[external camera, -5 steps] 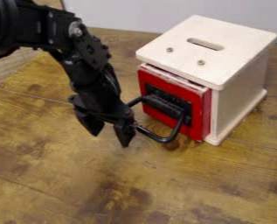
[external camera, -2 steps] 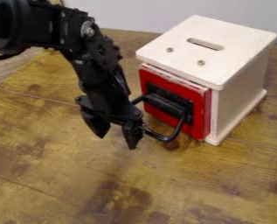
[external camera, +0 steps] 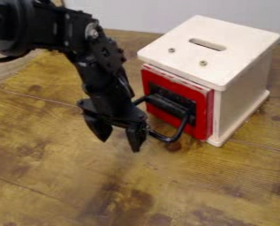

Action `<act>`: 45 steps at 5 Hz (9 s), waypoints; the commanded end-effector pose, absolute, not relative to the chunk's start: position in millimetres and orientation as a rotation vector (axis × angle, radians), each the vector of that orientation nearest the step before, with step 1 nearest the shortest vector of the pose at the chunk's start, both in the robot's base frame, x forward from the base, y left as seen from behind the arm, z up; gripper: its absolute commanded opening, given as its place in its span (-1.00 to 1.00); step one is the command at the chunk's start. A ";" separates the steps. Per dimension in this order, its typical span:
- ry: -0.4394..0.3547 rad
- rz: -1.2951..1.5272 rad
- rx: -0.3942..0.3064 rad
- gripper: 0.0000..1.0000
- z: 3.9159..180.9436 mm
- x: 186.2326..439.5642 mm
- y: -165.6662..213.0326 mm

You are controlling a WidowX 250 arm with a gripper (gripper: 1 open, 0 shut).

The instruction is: Close the drawer

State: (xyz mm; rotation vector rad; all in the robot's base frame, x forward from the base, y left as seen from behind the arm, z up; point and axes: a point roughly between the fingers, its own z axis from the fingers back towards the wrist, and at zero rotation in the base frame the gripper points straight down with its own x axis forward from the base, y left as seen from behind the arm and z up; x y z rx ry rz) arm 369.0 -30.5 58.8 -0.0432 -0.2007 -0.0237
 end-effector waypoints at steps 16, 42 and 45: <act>-0.398 -0.094 -0.037 1.00 192.3 345.9 -50.6; -0.452 0.032 0.032 1.00 202.2 352.7 -43.1; -0.408 0.030 0.105 1.00 183.9 370.6 -36.7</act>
